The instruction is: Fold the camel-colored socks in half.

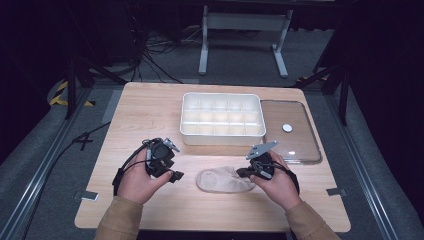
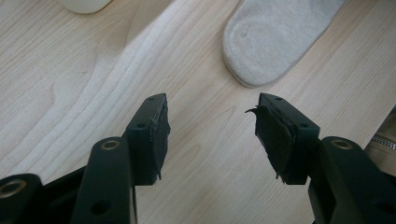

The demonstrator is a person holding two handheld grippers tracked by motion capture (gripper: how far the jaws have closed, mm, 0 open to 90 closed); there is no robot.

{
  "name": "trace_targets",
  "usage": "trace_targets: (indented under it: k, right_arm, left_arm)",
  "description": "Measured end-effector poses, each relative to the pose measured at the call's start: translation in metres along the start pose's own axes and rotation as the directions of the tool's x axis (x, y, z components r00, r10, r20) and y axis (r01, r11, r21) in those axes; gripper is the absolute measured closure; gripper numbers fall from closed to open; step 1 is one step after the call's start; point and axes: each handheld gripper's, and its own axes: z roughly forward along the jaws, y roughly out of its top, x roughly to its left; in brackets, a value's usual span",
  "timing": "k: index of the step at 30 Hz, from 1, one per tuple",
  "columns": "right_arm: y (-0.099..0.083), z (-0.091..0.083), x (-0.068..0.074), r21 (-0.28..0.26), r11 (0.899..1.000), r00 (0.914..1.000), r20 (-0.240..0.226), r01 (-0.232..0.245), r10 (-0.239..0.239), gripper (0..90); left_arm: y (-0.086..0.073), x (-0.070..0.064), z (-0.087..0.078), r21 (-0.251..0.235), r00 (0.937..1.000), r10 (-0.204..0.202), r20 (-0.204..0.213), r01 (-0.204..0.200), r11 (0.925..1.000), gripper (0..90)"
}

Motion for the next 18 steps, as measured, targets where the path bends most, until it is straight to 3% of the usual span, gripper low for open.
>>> trace_targets:
  k: [10,18]
  right_arm:
    - [0.004,0.016,0.011,-0.026,1.000,0.9992,-0.040,-0.002,0.001,89.8]
    - [0.005,0.032,0.021,0.002,1.000,0.9980,-0.063,0.007,-0.007,89.7]
  left_arm:
    - [0.002,-0.002,0.003,0.008,0.9999,0.007,0.009,-0.007,0.9999,44.8]
    - [0.003,-0.004,0.011,0.016,0.9998,0.001,0.018,-0.001,0.9999,44.8]
